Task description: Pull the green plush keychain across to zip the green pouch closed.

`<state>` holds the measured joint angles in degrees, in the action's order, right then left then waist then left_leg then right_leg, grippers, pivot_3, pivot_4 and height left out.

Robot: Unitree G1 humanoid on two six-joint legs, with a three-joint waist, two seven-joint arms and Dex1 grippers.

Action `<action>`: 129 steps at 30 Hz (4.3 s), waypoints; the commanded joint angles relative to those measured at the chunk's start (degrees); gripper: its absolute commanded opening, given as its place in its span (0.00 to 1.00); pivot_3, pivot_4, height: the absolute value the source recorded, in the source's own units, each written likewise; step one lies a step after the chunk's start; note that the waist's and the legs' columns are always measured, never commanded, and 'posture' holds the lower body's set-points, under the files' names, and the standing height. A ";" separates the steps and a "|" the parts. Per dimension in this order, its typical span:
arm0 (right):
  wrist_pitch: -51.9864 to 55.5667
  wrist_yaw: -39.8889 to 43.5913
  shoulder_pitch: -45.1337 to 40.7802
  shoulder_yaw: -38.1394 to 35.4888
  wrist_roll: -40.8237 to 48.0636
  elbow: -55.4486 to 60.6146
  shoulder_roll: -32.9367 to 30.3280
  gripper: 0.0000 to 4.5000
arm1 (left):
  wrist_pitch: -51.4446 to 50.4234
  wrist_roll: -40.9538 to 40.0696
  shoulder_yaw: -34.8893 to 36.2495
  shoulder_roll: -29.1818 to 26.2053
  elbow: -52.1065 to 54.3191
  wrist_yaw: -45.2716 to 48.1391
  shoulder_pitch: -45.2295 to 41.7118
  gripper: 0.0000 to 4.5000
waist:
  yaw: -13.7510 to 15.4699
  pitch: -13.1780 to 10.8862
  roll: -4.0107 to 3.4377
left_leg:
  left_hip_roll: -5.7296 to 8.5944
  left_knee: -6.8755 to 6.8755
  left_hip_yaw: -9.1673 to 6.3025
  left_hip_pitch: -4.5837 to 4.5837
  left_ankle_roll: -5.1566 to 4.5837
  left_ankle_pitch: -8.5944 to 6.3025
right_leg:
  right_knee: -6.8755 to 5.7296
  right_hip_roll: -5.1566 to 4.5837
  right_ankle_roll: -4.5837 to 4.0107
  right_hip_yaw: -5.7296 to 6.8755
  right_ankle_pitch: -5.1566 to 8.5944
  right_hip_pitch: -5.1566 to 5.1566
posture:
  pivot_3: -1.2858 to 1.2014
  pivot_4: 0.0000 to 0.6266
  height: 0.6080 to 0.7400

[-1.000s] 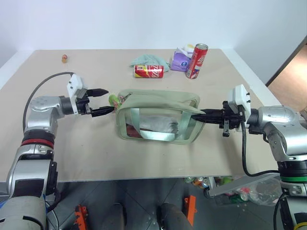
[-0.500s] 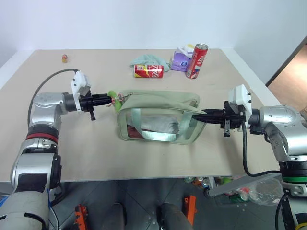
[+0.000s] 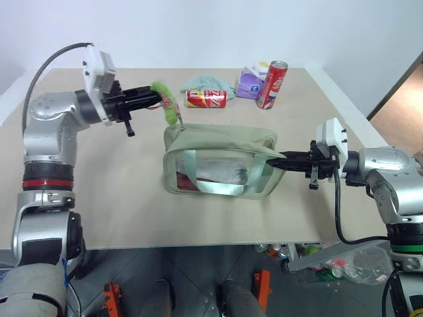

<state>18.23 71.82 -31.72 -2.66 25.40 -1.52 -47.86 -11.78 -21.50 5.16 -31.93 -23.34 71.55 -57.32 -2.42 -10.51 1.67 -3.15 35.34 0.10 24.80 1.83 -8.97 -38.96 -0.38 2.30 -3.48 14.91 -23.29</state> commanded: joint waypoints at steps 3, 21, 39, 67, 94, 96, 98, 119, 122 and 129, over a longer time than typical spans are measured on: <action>-0.72 0.25 -1.59 -0.70 -0.72 -0.22 -0.66 0.00 | -3.87 -1.38 -2.64 2.23 6.39 -1.04 -0.64 0.01 | -0.07 0.00 0.00 | 0.00 0.00 0.01 0.01 0.00 0.00 | 0.00 0.01 0.01 -0.02 -0.01 -0.02 | 0.52 0.24 1.00; -0.90 -0.75 -1.47 -0.85 -1.20 -0.03 -0.02 0.00 | -2.12 0.59 -8.50 5.31 6.23 3.67 -3.07 0.08 | -0.17 0.00 -0.01 | 0.04 0.02 0.00 0.02 -0.01 0.00 | 0.00 0.01 0.02 -0.06 -0.01 -0.03 | 0.52 0.24 1.00; -2.14 -0.45 -2.97 0.51 -2.08 -1.82 1.55 0.00 | -2.13 0.68 -5.13 -1.04 7.47 2.28 -0.59 0.74 | -0.32 0.00 -0.01 | 0.02 0.00 0.00 -0.04 -0.01 -0.01 | -0.02 0.04 0.00 -0.06 -0.01 -0.03 | 0.52 0.24 1.00; -3.68 0.08 -4.04 1.00 -3.09 -3.79 2.85 0.00 | -5.82 -3.08 -2.23 1.33 4.92 -1.50 -7.35 0.74 | -0.50 0.00 -0.01 | -0.04 0.00 0.04 -0.08 -0.03 -0.02 | -0.04 0.15 -0.03 -0.17 -0.04 -0.05 | 0.52 0.24 1.00; -6.92 1.11 -9.61 2.04 -5.02 -11.38 4.71 0.00 | -22.46 -16.05 11.28 -3.49 52.87 -27.49 45.72 0.74 | -0.31 0.00 0.00 | -0.18 0.02 0.24 -0.28 0.00 -0.03 | -0.08 0.16 -0.13 -0.34 -0.12 0.07 | 0.52 0.24 1.00; -6.72 1.08 -9.60 1.99 -5.06 -11.12 4.69 0.00 | -21.62 -15.35 10.58 -2.63 51.57 -28.77 45.54 0.74 | -0.28 0.00 0.00 | -0.18 0.02 0.26 -0.30 0.00 -0.03 | -0.08 0.17 -0.15 -0.37 -0.12 0.07 | 0.52 0.24 1.00; -6.46 0.97 -9.37 1.85 -5.00 -10.71 4.55 0.00 | -20.87 -14.96 9.82 -1.96 50.42 -29.43 44.73 0.74 | -0.27 0.00 0.00 | -0.18 0.02 0.28 -0.30 0.00 -0.03 | -0.08 0.17 -0.14 -0.39 -0.13 0.06 | 0.52 0.24 1.00; -1.86 -1.03 -5.00 -0.54 -2.73 -4.12 1.69 0.00 | -16.68 -12.11 2.39 -0.57 43.80 -27.07 39.44 0.02 | -0.26 0.00 0.00 | -0.17 -0.02 0.44 -0.29 0.02 -0.04 | -0.07 0.16 -0.08 -0.51 -0.11 0.00 | 0.52 0.24 1.00; 3.23 -1.22 -5.00 -1.14 -0.17 -2.74 1.12 0.00 | -16.40 -11.95 1.84 -0.74 43.80 -26.66 38.87 0.02 | -0.23 0.00 0.00 | -0.16 -0.01 0.45 -0.28 0.02 -0.04 | -0.06 0.14 -0.06 -0.52 -0.11 0.00 | 0.52 0.24 1.00; 6.47 -0.88 -5.33 -2.48 1.56 0.95 -1.53 0.55 | -16.67 -12.02 1.11 -1.27 44.09 -26.31 38.47 0.00 | -0.21 0.00 0.00 | -0.16 -0.02 0.45 -0.26 0.03 -0.05 | -0.04 0.13 -0.04 -0.52 -0.08 -0.01 | 0.52 0.24 1.00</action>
<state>23.94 71.06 -36.11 -2.51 25.43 -3.19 -47.90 -29.08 -33.67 6.67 -32.66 19.73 44.76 -17.90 -2.62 -10.51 1.67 -3.30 35.32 0.55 24.55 1.87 -9.02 -39.01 -0.25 2.26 -3.99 14.82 -23.31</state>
